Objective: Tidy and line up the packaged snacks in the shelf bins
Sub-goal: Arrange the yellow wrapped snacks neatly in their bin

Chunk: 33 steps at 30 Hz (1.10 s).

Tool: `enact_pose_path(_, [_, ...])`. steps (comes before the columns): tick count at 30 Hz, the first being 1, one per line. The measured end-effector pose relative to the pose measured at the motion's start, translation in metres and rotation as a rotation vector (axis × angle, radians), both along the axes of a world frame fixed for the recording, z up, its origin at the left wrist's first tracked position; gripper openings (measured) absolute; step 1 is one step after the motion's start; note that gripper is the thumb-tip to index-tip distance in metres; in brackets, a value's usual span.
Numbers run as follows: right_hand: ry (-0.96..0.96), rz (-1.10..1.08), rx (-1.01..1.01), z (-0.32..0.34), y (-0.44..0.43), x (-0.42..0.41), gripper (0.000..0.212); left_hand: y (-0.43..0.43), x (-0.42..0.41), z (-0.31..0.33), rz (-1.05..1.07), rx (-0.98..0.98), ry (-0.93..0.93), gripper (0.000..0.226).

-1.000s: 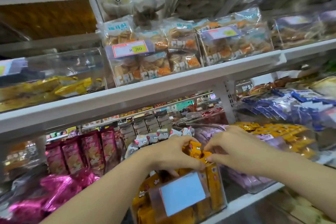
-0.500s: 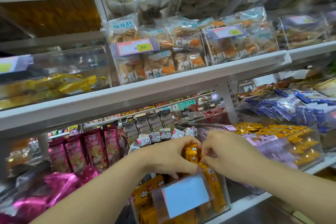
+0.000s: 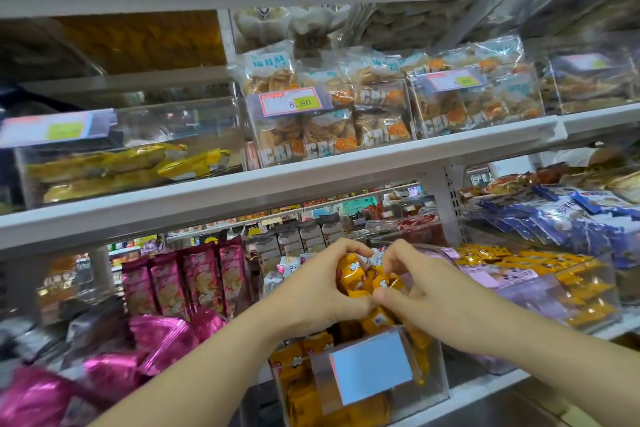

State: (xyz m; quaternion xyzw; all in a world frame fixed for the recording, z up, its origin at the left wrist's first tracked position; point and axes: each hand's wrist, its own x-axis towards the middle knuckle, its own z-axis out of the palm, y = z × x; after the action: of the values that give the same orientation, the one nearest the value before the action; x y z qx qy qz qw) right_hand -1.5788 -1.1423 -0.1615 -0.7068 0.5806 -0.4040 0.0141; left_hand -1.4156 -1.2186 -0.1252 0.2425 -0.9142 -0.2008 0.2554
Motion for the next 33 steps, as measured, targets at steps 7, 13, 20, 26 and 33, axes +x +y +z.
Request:
enact_pose_path(7, [0.136,-0.075,-0.141,-0.01,-0.006,0.009,0.06,0.004,0.002,-0.007,0.028,0.005,0.139,0.043])
enact_pose_path(13, [0.245,-0.091,-0.238,-0.004,-0.005,0.008,0.065,0.01,0.003,-0.009,0.023,0.073,0.329,0.02])
enact_pose_path(20, [0.255,-0.099,-0.466,0.022,0.012,0.013,0.06,0.03,0.011,0.015,0.018,-0.099,0.544,0.019])
enact_pose_path(26, [0.271,-0.024,-0.655,0.043,0.041,0.045,0.059,0.074,0.049,0.03,0.031,-0.332,0.633,0.024])
enact_pose_path(33, [0.291,0.133,-0.817,0.038,0.073,0.128,0.052,0.134,0.138,0.014,0.146,-0.549,0.698,0.025])
